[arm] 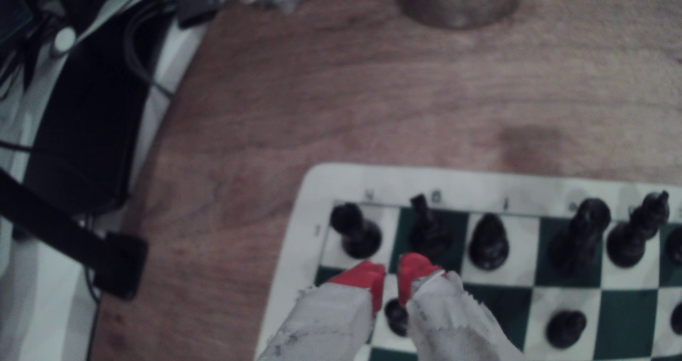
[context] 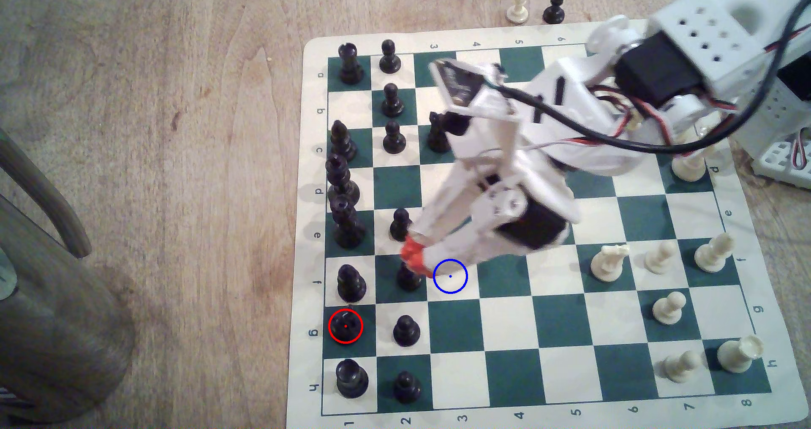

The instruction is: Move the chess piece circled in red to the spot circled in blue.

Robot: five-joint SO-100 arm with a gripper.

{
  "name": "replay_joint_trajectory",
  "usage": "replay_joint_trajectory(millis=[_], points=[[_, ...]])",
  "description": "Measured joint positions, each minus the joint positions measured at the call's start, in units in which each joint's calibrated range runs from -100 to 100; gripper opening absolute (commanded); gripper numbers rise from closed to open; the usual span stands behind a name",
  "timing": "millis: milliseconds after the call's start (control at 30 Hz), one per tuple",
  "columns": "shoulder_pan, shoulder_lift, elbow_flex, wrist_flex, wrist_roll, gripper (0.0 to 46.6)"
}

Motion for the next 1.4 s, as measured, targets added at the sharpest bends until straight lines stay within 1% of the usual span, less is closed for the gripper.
replay_joint_trajectory(millis=[100, 267, 333, 467, 533, 600, 633, 933, 1100, 1400], points=[[0.8, 2.6, -0.5, -1.8, 0.0, 5.8], [1.1, 7.6, -3.2, -3.7, -0.6, 14.8], [1.1, 9.6, -4.7, -3.7, -1.0, 14.8], [1.1, 13.9, -8.2, -3.7, -1.2, 12.8], [1.1, 14.9, -9.2, -3.7, -1.2, 11.1], [1.1, 16.3, -9.6, -3.8, -1.2, 7.4], [1.1, 16.8, -9.6, -4.1, -1.2, 7.0], [1.1, 22.4, -11.7, -7.8, -1.2, 7.8], [1.1, 25.2, -14.6, -9.1, -1.4, 10.5], [-0.1, 29.5, -19.9, -9.1, -1.3, 12.3]])
